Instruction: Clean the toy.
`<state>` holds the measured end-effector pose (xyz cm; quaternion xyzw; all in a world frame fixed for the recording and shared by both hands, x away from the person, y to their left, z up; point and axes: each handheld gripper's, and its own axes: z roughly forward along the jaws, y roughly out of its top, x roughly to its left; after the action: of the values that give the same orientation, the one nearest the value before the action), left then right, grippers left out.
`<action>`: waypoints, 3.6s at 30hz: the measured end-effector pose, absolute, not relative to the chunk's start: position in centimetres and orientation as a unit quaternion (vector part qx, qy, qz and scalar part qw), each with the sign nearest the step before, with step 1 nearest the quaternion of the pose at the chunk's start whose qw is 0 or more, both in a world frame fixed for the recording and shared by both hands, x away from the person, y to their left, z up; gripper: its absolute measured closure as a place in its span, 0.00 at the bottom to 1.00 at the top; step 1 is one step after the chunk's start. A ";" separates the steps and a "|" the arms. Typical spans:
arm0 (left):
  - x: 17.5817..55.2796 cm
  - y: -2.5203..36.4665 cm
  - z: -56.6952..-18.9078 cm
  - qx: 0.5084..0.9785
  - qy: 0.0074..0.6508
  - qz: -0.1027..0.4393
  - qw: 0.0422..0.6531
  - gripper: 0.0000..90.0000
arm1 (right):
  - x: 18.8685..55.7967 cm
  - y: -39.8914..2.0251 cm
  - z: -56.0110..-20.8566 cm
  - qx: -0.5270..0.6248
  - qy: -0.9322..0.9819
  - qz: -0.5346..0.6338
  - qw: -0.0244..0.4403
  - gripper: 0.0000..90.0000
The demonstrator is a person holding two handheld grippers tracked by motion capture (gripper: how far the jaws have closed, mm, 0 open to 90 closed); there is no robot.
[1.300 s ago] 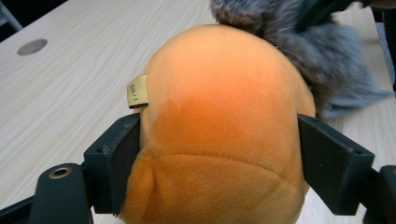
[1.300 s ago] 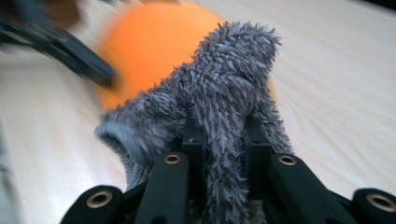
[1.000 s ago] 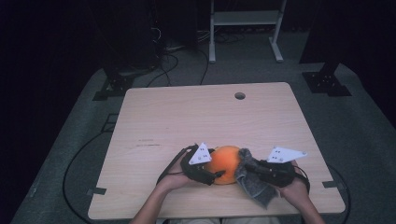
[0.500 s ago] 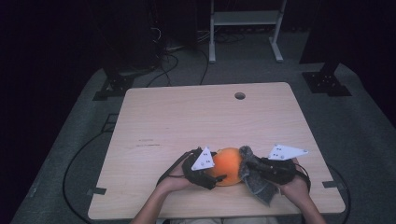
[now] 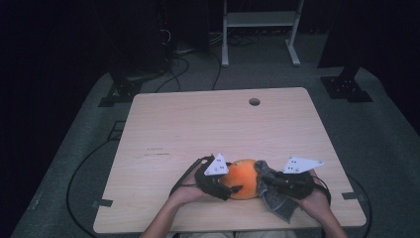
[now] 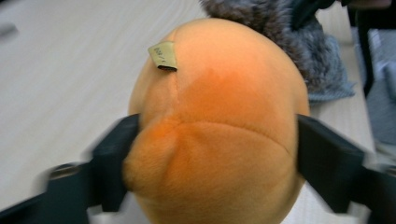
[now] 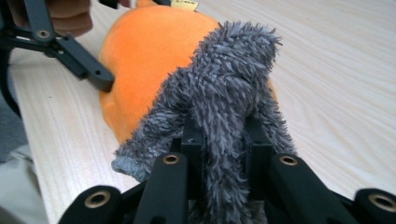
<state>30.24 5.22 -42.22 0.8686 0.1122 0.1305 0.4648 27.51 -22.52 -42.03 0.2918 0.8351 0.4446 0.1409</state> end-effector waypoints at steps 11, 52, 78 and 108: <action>29.8 5.2 -43.0 0.873 0.055 0.166 0.455 0.29 | 27.3 -20.6 -40.9 0.271 0.821 0.476 0.162 0.83; 30.6 6.9 -43.7 0.881 0.077 0.125 0.450 0.22 | 29.0 -23.3 -43.7 0.343 0.825 0.428 0.136 0.83; 29.3 4.8 -43.0 0.882 0.077 0.137 0.445 0.29 | 25.6 -18.4 -38.6 0.216 0.832 0.490 0.148 0.82; 28.8 4.7 -42.6 0.890 0.031 0.130 0.437 0.30 | 26.1 -18.9 -38.8 0.236 0.843 0.454 0.166 0.83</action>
<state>28.79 4.66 -42.61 0.8895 0.0310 0.1304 0.4368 26.10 -18.86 -38.81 0.2362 0.8428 0.4541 0.1665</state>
